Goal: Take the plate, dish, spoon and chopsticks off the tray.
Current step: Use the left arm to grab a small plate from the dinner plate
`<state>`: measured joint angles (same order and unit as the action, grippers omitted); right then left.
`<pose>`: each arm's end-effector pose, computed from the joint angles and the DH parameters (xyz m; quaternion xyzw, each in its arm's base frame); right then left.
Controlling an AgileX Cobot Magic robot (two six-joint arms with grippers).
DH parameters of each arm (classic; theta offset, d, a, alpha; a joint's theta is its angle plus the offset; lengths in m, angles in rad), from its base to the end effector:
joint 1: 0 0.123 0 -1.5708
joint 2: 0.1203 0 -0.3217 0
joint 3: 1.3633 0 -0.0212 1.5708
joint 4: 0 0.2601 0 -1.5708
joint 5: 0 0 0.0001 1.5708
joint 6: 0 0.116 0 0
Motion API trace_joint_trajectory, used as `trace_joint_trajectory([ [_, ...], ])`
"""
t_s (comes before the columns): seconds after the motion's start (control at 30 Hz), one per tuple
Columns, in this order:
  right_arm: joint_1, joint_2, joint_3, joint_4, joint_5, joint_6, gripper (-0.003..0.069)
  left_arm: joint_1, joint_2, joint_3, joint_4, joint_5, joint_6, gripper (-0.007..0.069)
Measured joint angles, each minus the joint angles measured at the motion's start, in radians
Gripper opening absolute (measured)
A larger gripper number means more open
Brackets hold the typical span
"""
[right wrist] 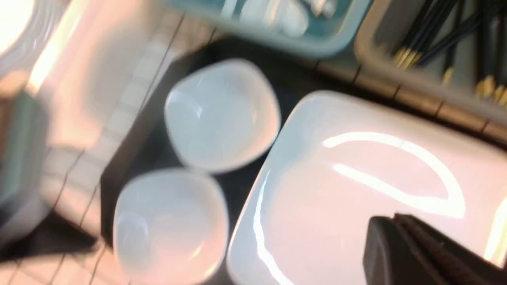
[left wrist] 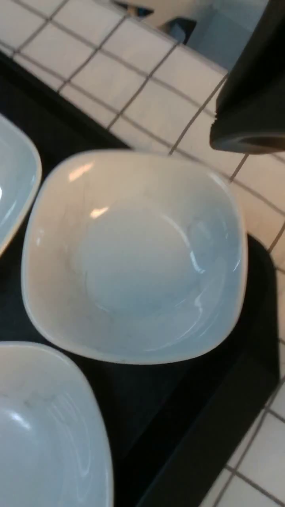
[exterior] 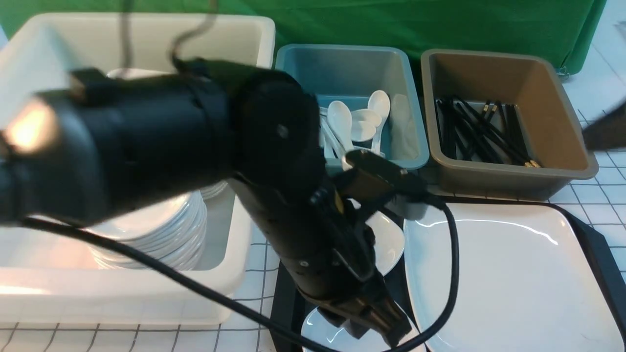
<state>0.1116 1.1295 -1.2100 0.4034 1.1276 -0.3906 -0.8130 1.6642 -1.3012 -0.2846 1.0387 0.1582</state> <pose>0.2105 0.0650 0.4058 -0.2055 0.9119 0.1555 0.3194 0.2234 -0.2769 0.2786 0.4089 0.8943 -0.1642 0.0778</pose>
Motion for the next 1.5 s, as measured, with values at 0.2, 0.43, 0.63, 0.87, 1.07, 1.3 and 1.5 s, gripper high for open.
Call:
trace_joint_trajectory([
  [0.2, 0.065, -0.26, 0.302, 0.013, -0.06, -0.051, 0.0008, 0.0, 0.097, 0.0, 0.144, -0.074, 0.026, 0.0195],
  [0.43, 0.103, -0.434, 0.461, 0.018, -0.073, -0.058, 0.0008, 0.0, 0.15, 0.0, 0.242, -0.137, 0.043, 0.0357],
  [0.63, 0.107, -0.507, 0.486, 0.021, -0.108, -0.081, 0.0008, 0.0, 0.216, 0.0, 0.285, -0.213, 0.044, 0.0421],
  [0.87, 0.107, -0.509, 0.487, 0.023, -0.128, -0.083, 0.0009, 0.0, 0.277, 0.0, 0.285, -0.214, 0.044, 0.0425],
  [1.07, 0.107, -0.509, 0.487, 0.031, -0.136, -0.083, 0.0013, 0.0, 0.297, 0.0, 0.285, -0.214, 0.044, 0.0404],
  [1.3, 0.107, -0.509, 0.487, 0.034, -0.167, -0.083, 0.0018, 0.003, 0.305, -0.013, 0.209, -0.204, 0.04, 0.0182],
  [1.5, 0.107, -0.509, 0.487, 0.035, -0.175, -0.083, 0.0019, 0.005, 0.306, -0.057, 0.181, -0.104, 0.013, 0.0141],
])
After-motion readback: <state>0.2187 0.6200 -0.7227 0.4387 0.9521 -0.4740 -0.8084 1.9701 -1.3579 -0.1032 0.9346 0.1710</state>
